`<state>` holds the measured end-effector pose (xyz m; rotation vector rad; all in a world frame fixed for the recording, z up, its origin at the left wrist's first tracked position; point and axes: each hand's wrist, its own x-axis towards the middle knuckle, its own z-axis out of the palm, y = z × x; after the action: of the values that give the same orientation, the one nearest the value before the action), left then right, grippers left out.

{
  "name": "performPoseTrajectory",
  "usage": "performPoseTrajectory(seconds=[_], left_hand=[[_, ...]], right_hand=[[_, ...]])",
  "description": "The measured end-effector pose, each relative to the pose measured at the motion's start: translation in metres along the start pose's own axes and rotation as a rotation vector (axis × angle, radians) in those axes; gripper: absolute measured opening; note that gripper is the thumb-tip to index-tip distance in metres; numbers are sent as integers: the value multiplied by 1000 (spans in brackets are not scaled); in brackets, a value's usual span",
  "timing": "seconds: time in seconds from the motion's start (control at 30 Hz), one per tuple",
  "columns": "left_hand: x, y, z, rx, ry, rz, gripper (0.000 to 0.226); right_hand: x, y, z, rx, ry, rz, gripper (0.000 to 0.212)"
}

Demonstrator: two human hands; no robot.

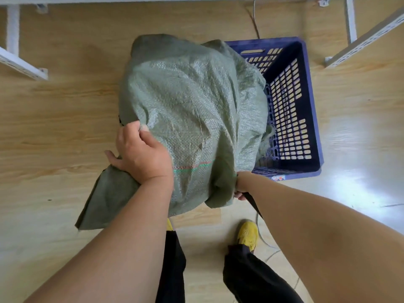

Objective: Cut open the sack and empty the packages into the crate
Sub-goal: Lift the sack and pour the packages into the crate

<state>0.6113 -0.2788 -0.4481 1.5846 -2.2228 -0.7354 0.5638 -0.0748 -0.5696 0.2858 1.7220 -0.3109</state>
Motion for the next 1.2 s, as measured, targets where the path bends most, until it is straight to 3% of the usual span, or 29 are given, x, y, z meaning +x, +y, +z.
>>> performPoseTrajectory(seconds=[0.1, 0.2, 0.27, 0.4, 0.47, 0.6, 0.77, 0.87, 0.97, 1.07, 1.13, 1.2], left_hand=[[-20, 11, -20, -20, -6, -1, 20], [-40, 35, -44, -68, -29, -2, 19], [-54, 55, -60, -89, -74, -6, 18], [-82, 101, -85, -176, -223, 62, 15], [-93, 127, -94, -180, -374, 63, 14], [-106, 169, -107, -194, -700, -79, 9], [-111, 199, -122, -324, -887, -337, 17], [-117, 208, -126, -380, -994, -384, 16], [-132, 218, -130, -362, -1076, -281, 12], [-143, 228, -134, -290, -1001, -123, 16], [-141, 231, -138, -247, -828, -150, 21], [-142, 231, -142, -216, -762, -245, 37]], right_hand=[[-35, 11, -3, 31, -8, 16, 21], [-69, 25, -14, 200, 249, 48, 6], [-95, 32, -25, 286, 440, 51, 28], [-162, 33, -54, 297, 699, -104, 24], [-200, 21, -72, 412, 685, -233, 19], [-276, -1, -96, 763, 466, -527, 9], [-335, 9, -113, 644, 183, -651, 42], [-340, 27, -111, 410, 256, -602, 54], [-334, 41, -107, 572, 419, -501, 23], [-337, 57, -114, 810, 472, -396, 20], [-344, 71, -126, 796, 484, -355, 20], [-354, 86, -138, 706, 458, -341, 20]])
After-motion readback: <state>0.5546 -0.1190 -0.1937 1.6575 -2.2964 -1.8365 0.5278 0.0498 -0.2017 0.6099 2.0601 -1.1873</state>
